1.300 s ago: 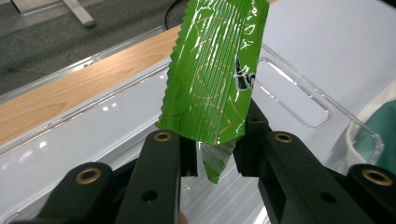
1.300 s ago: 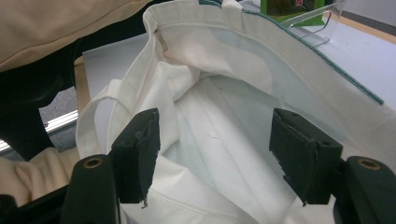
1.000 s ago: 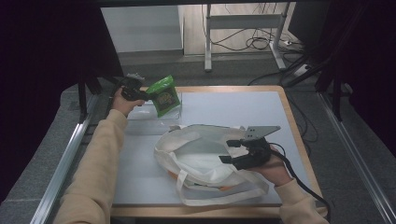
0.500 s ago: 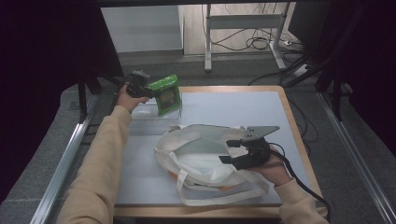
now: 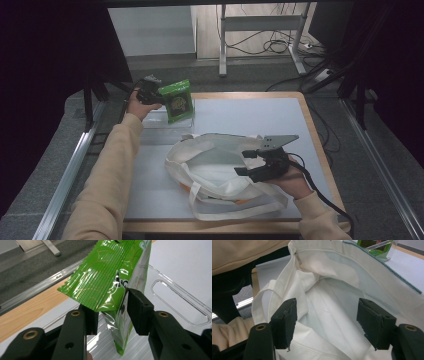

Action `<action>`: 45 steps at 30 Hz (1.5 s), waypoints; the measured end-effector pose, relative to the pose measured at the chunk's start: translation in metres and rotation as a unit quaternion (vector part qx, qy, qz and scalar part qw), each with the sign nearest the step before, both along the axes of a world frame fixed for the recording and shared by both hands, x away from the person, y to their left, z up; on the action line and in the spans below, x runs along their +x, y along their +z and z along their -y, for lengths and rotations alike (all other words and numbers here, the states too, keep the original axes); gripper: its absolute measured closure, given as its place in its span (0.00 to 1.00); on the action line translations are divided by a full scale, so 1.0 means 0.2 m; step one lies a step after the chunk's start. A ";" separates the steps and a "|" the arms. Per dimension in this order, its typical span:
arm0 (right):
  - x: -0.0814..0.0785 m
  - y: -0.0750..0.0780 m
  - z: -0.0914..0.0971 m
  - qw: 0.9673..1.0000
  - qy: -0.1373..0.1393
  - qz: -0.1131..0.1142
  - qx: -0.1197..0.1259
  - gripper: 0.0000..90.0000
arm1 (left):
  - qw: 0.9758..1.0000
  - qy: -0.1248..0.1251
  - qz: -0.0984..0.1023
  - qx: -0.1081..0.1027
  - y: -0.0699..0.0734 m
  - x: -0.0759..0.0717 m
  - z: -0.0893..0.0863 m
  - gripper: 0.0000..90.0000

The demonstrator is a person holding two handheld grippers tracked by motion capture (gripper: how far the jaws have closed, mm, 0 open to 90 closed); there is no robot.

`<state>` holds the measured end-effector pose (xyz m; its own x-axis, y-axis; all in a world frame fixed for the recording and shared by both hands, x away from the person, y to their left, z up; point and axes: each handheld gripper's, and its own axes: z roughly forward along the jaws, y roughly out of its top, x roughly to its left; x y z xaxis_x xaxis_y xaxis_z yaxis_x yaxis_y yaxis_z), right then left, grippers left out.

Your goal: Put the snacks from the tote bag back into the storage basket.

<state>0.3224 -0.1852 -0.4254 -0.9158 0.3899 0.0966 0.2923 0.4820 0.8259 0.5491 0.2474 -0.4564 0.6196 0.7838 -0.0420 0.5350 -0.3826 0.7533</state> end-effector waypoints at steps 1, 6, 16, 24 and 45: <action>0.00 0.00 0.00 1.000 0.000 0.000 0.000 0.36 | 1.000 -0.002 0.002 0.000 0.00 0.00 0.01 0.70; 0.00 0.00 0.00 1.000 0.003 0.000 -0.001 0.36 | 1.000 0.006 0.011 0.008 -0.01 0.00 0.02 0.55; -0.01 0.00 0.00 1.000 0.008 0.001 0.000 0.36 | 0.998 0.043 0.039 0.005 0.02 0.00 0.01 0.21; -0.01 0.00 0.00 1.000 0.010 0.000 0.000 0.36 | 0.997 0.066 0.043 -0.026 0.07 -0.02 -0.05 0.14; -0.01 0.00 -0.01 1.000 0.008 0.000 0.000 0.36 | 0.998 0.044 0.042 -0.035 0.09 -0.30 -0.13 0.52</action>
